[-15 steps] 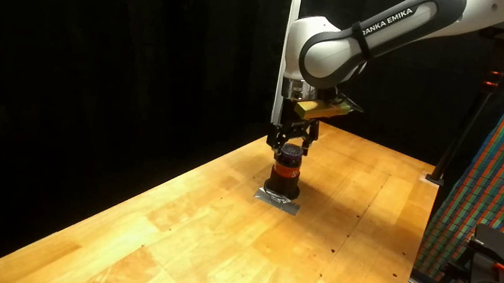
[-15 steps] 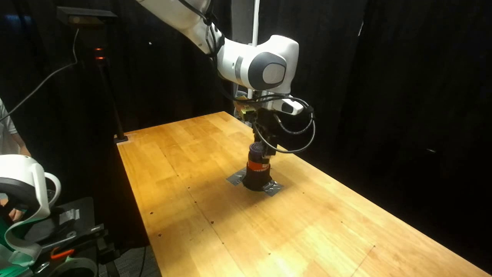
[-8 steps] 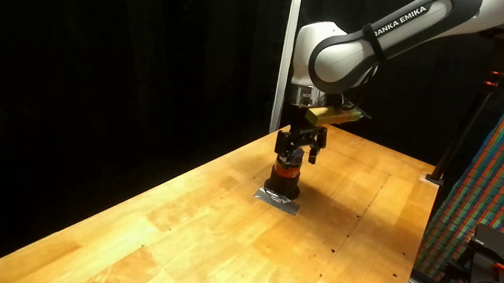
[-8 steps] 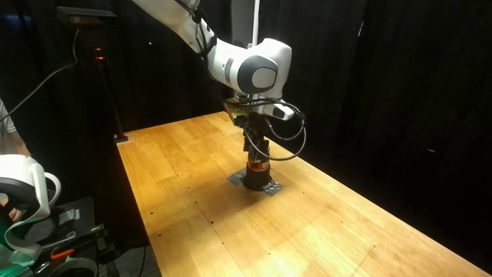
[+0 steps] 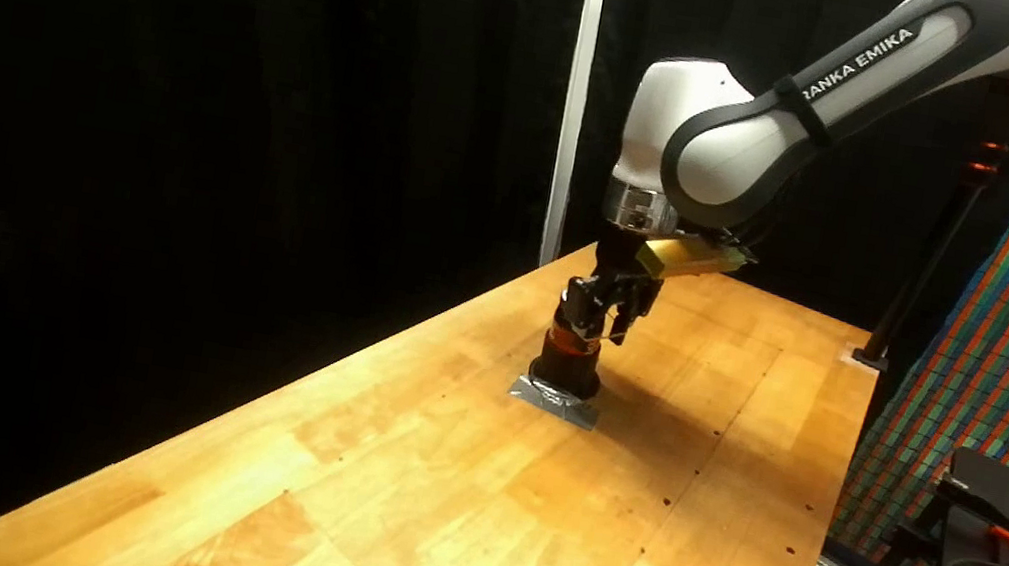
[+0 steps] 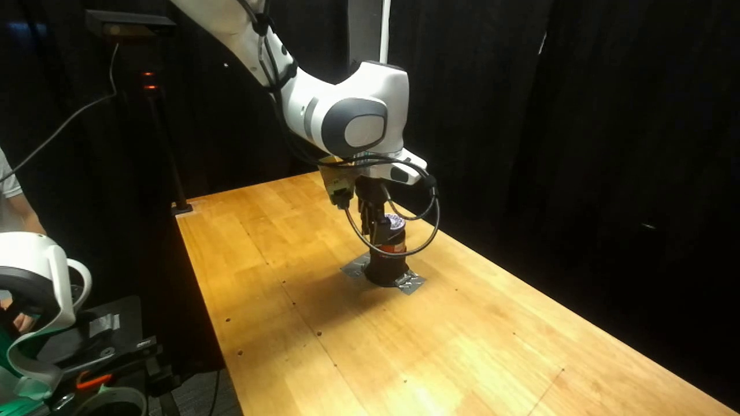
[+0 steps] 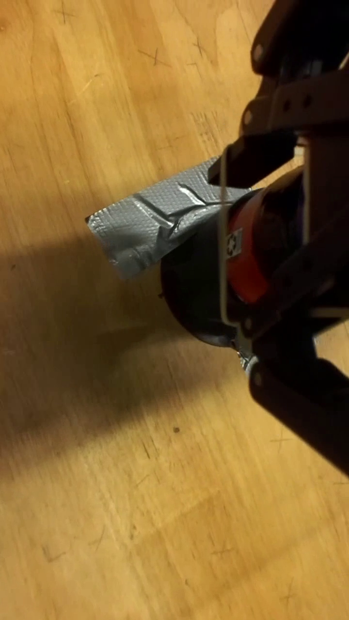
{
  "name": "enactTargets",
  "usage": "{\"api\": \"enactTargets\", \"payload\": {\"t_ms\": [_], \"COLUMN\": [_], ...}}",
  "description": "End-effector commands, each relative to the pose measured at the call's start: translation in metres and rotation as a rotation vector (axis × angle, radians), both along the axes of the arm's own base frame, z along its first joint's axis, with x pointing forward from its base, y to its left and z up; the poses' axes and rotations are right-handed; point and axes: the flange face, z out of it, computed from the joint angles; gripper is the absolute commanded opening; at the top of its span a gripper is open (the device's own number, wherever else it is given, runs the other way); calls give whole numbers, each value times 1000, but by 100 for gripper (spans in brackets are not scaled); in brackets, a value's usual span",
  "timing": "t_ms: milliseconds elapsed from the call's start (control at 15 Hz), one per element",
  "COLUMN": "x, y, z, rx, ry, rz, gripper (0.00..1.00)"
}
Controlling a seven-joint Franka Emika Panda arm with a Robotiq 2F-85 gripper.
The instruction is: Put the band over the brown cup
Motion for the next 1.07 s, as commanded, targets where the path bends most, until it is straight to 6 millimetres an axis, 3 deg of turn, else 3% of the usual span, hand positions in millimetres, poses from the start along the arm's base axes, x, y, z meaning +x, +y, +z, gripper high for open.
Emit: {"api": "enactTargets", "payload": {"t_ms": [0, 267, 467, 600, 1000], "x": [-39, -64, -78, -88, -119], "y": [0, -1, -2, -4, -7], "z": [10, 14, 17, 19, 11], "rx": [21, 36, 50, 61, 71], "ry": [-74, -169, -292, -389, -626], "rz": [22, 23, -5, -17, -11], "gripper": [35, 8, 0, 6, 6]}}
